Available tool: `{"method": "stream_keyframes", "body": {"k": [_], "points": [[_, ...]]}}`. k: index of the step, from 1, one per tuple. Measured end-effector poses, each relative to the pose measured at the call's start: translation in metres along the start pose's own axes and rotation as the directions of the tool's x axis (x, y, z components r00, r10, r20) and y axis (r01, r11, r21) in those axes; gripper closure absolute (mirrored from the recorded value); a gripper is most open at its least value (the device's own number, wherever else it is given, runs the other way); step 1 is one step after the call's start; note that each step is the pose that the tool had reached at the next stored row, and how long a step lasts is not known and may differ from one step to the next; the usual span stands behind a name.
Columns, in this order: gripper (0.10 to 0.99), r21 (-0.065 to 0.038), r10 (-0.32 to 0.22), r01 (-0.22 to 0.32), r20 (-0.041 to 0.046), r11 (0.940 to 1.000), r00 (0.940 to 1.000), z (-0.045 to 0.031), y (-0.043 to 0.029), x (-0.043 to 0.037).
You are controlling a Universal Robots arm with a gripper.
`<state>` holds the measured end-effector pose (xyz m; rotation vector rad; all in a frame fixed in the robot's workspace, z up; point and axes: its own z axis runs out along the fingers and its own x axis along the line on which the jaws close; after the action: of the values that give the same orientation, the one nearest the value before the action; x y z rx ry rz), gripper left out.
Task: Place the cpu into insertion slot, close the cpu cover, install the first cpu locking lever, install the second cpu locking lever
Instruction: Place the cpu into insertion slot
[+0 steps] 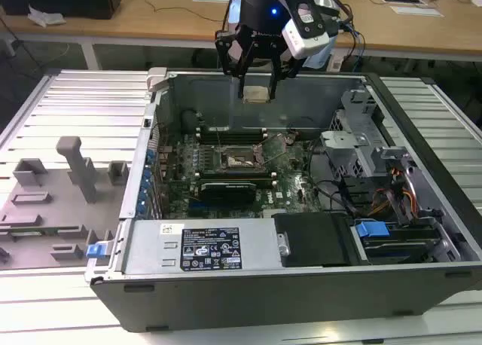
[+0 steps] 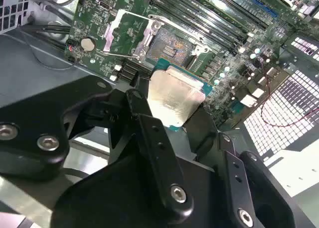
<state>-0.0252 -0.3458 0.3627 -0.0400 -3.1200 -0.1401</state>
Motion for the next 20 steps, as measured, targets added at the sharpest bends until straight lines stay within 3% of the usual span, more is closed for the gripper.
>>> {"method": "stream_keyframes", "body": {"k": [13,15,20], "points": [[0.545,0.000,0.000,0.000,-0.0001,1.0000,1.0000,0.0008,-0.0001,0.0000],[0.545,0.000,0.000,0.000,-0.0001,1.0000,1.0000,0.0026,-0.0003,0.0000],[0.545,0.000,0.000,0.000,-0.0001,1.0000,1.0000,0.0166,-0.0015,-0.0002]]}}
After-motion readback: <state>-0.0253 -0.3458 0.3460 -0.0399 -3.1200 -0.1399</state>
